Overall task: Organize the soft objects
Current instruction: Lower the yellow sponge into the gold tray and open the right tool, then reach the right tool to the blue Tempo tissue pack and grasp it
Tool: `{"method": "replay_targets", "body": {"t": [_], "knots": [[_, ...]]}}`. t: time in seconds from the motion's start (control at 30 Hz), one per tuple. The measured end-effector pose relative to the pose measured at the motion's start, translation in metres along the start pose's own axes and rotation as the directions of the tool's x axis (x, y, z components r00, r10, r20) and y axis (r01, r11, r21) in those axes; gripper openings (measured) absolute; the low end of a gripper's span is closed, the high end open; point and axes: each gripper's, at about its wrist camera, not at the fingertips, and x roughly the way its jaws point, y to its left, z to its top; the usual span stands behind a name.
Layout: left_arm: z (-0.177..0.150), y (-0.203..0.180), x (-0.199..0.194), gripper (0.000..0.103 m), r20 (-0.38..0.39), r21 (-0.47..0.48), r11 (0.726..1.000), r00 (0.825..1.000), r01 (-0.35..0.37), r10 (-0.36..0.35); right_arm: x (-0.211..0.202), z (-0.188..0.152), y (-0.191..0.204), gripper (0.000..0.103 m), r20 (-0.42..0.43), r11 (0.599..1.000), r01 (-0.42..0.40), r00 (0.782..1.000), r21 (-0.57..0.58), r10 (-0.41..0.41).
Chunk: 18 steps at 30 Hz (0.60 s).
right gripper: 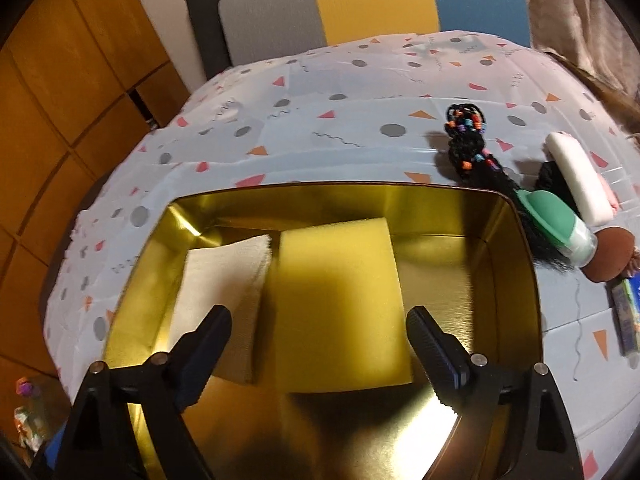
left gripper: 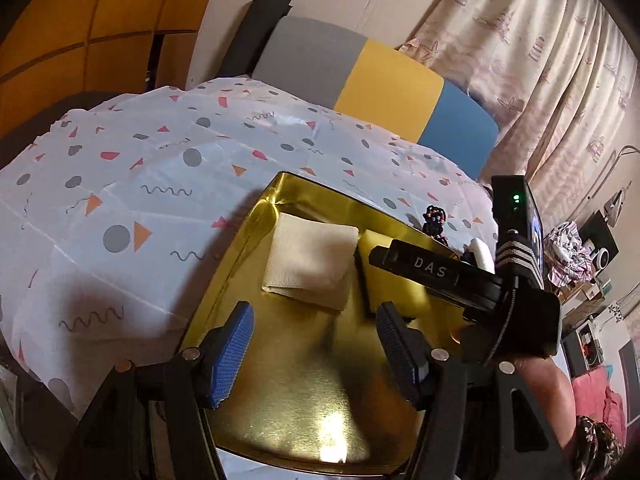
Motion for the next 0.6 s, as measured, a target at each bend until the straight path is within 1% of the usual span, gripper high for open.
{"method": "replay_targets", "body": {"t": [0.07,0.17,0.37,0.43,0.6], "knots": [[-0.001,-0.002,0.001,0.064,-0.003,0.005,1.000,1.000,0.017,-0.017,-0.007,-0.001,0.001,0.090,0.012,1.000,-0.010,1.000,-0.012,0.010],[-0.004,-0.005,0.002,0.064,-0.013,0.003,0.999,0.999,0.048,-0.048,-0.021,-0.004,-0.001,0.095,0.035,0.999,-0.029,0.999,-0.023,0.030],[-0.011,-0.017,0.000,0.064,-0.017,0.036,0.997,0.998,0.061,-0.060,-0.042,-0.012,-0.008,0.095,0.041,0.998,-0.053,0.998,-0.041,0.055],[-0.013,-0.020,0.001,0.064,-0.026,0.044,0.995,0.996,0.087,-0.086,-0.052,-0.016,-0.011,0.095,0.048,0.997,-0.057,0.997,-0.054,0.059],[-0.021,-0.033,0.004,0.064,-0.060,0.070,0.985,0.986,0.158,-0.154,-0.074,-0.023,-0.027,0.095,0.073,0.995,-0.011,0.997,-0.103,0.019]]}}
